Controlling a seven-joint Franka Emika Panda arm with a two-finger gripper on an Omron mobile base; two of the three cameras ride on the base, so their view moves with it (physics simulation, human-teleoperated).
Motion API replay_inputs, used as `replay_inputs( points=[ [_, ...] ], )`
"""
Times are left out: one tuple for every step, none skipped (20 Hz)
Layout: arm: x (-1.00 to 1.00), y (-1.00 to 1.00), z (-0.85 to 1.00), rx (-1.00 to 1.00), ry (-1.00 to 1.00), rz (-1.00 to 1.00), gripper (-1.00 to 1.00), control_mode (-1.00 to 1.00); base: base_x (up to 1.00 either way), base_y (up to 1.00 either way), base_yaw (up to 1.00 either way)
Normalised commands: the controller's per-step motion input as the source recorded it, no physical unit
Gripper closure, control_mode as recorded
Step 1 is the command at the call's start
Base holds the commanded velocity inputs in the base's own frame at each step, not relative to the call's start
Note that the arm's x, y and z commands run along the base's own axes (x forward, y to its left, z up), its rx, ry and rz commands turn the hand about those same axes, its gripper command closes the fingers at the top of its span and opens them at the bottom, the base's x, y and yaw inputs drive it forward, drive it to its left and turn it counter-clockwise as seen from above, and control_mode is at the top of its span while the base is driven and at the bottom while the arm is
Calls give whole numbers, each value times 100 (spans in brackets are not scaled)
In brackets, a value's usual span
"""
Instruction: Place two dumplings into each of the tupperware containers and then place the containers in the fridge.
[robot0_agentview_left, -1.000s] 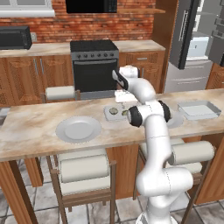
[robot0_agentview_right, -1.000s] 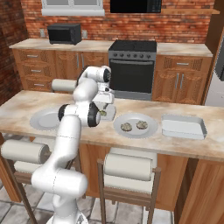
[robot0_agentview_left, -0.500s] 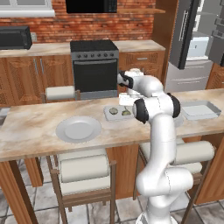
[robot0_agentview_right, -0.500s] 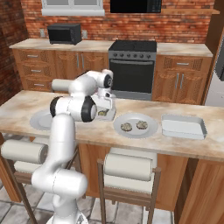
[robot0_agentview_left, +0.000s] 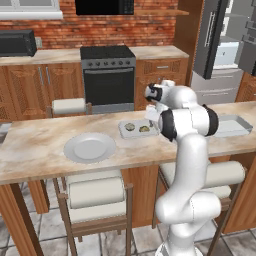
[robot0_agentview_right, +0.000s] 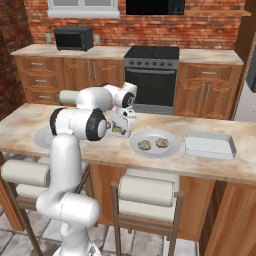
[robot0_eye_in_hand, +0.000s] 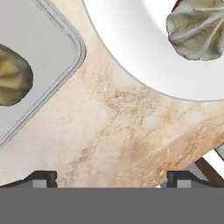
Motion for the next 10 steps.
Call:
replay_inputs(
  points=[
    [0,-26,0,-13,0,-18,-100,-100,0,0,0],
    [0,-17,1,-13,0,-14,-100,-100,0,0,0],
    [0,-15,1,-12,0,-13,-100,-100,0,0,0],
    [3,0,0,-14,0,-13,-100,-100,0,0,0],
    [14,0,0,-13,0,-11,-100,-100,0,0,0],
    [19,0,0,-10,0,-10,-100,-100,0,0,0],
    [26,0,0,-8,0,-11,-100,-100,0,0,0],
    [41,0,0,-5,0,-11,-100,-100,0,0,0],
    [42,0,0,-4,0,-13,-100,-100,0,0,0],
    [50,0,0,-4,-3,-13,-100,-100,0,0,0]
  ],
)
